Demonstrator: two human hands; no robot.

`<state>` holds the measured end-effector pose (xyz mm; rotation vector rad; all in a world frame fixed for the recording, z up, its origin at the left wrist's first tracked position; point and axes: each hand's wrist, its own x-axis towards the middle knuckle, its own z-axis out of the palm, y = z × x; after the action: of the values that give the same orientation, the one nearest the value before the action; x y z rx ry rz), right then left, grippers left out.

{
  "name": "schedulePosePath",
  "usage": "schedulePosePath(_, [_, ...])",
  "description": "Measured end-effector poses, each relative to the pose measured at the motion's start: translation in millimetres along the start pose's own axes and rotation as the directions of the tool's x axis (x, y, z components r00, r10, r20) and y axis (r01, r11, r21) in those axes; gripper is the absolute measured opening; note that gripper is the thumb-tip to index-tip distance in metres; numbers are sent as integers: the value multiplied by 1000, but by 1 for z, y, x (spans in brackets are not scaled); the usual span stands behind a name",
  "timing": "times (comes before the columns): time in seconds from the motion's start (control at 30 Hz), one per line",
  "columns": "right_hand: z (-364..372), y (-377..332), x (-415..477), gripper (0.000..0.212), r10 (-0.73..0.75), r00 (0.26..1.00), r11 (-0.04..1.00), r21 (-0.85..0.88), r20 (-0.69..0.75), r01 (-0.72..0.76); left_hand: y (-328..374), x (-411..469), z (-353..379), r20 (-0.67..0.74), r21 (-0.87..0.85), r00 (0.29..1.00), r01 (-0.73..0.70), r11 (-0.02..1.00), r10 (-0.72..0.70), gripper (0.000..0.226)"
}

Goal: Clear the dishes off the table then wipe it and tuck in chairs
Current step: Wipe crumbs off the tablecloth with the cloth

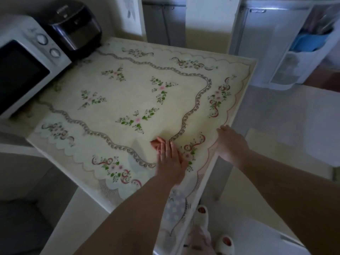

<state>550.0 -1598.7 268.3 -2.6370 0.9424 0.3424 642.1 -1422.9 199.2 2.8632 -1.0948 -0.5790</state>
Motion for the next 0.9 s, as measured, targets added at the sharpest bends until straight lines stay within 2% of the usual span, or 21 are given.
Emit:
schedulePosePath(0.07, [-5, 6, 15, 39, 22, 1000, 999, -37, 5, -22, 14, 23, -12, -2, 21, 1000, -8, 1000, 8, 75])
schedulePosePath(0.1, [-7, 8, 25, 41, 37, 999, 998, -55, 11, -36, 19, 35, -17, -38, 55, 998, -40, 998, 42, 76])
schedulePosePath(0.17, [-13, 12, 45, 44, 49, 999, 996, -74, 13, -48, 24, 58, -23, -13, 109, 995, -102, 989, 104, 77])
schedulePosePath(0.33, [-18, 17, 77, 48, 43, 998, 996, -79, 36, -40, 36, 101, -31, -50, 147, 981, -179, 973, 188, 82])
schedulePosePath(0.47, [-21, 28, 81, 52, 10, 997, 993, -119, 71, -1, 59, 139, -42, -24, 146, 978, -201, 969, 206, 80])
schedulePosePath(0.63, [-13, 44, 89, 60, -101, 993, 982, -154, 62, 109, 78, 155, -49, 2, 149, 989, -147, 978, 149, 74])
schedulePosePath(0.7, [-11, 46, 89, 62, -122, 991, 980, -148, 62, 130, 84, 140, -50, 29, 127, 992, -126, 984, 123, 71])
schedulePosePath(0.8, [-14, 50, 85, 65, -168, 976, 960, -201, 138, 193, 94, 97, -42, 35, 140, 998, -59, 988, 55, 68])
schedulePosePath(0.9, [-15, 49, 76, 60, -191, 966, 942, -244, 174, 230, 88, 57, -24, 15, 111, 1000, 20, 994, -22, 63])
